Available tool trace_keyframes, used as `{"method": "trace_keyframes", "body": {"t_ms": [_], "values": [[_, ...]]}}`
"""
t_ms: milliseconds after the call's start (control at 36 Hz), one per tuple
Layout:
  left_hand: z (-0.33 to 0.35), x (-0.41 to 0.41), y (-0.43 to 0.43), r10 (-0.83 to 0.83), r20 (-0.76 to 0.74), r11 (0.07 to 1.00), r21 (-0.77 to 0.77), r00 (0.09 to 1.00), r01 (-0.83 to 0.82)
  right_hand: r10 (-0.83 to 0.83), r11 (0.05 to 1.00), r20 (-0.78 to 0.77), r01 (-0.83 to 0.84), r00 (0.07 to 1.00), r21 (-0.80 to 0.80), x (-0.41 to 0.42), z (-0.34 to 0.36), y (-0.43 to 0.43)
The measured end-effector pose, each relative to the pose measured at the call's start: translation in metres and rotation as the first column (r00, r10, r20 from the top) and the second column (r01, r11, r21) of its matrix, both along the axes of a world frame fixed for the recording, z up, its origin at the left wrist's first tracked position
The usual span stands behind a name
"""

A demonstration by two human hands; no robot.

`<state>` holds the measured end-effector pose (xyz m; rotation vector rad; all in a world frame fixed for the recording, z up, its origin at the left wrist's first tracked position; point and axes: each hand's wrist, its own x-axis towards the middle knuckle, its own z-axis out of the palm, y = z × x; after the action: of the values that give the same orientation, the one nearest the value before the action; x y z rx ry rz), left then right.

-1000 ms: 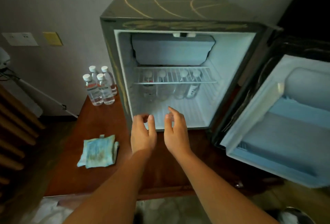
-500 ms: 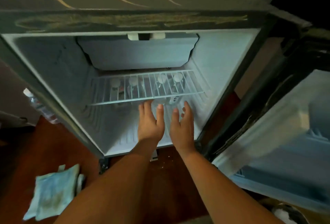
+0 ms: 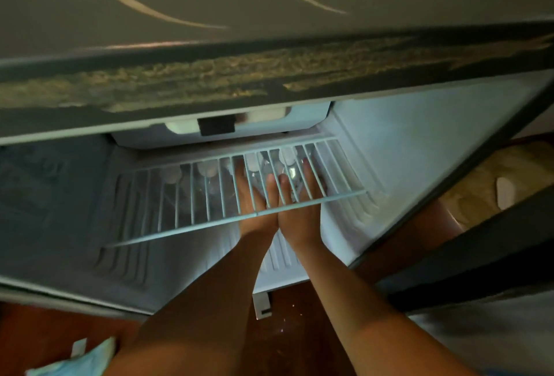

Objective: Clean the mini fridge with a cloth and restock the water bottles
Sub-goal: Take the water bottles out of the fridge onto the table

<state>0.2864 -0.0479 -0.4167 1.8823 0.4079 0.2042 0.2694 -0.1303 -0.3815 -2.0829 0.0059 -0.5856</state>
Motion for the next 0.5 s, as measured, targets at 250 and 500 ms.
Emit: {"method": "trace_keyframes", "body": {"t_ms": [250, 500], "values": [[0.028, -0.021, -0.010, 0.047, 0.330, 0.999, -0.026, 0.943, -0.041, -0.036, 0.980, 0.099, 0.016, 0.994, 0.199, 0.001, 0.005, -0.004], [0.029, -0.077, -0.009, -0.038, 0.343, 0.999, 0.010, 0.938, 0.037, 0.027, 0.958, 0.022, -0.032, 0.999, 0.285, -0.060, 0.007, -0.014]]}}
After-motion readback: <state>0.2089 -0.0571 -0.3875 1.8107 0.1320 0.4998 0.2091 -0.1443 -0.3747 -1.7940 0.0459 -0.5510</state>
